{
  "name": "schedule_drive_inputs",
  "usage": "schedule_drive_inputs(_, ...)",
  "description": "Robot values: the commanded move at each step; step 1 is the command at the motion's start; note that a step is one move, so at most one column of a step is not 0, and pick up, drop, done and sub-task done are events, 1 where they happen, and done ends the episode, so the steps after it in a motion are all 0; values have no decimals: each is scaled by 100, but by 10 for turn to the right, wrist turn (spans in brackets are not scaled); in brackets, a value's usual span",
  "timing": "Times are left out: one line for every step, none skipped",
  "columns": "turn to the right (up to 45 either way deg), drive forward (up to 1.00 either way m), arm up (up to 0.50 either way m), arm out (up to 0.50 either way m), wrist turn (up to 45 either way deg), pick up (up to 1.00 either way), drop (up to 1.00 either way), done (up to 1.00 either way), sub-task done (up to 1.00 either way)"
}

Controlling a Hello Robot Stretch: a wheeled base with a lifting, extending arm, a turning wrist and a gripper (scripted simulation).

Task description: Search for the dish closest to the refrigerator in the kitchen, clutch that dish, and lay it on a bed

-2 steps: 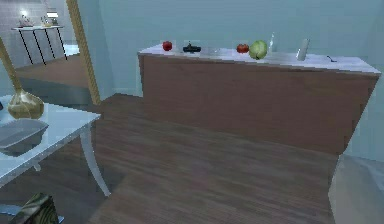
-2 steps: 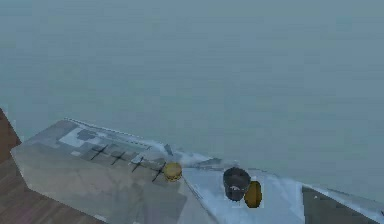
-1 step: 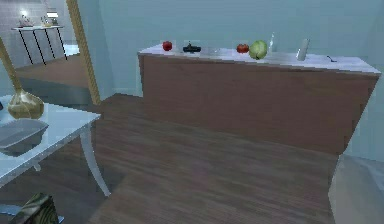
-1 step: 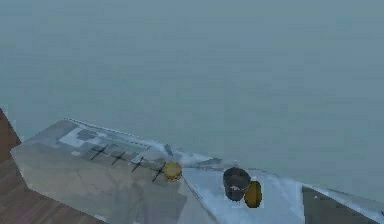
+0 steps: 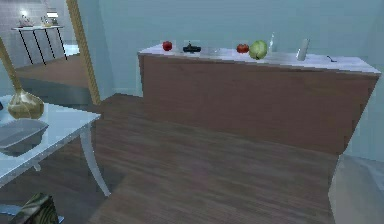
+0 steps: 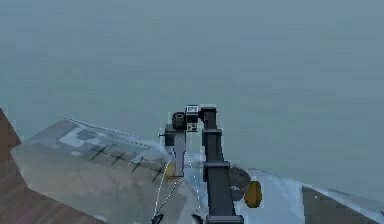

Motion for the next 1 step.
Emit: schedule_drive_inputs(0, 0, 0, 0, 450, 0, 0, 0, 0)
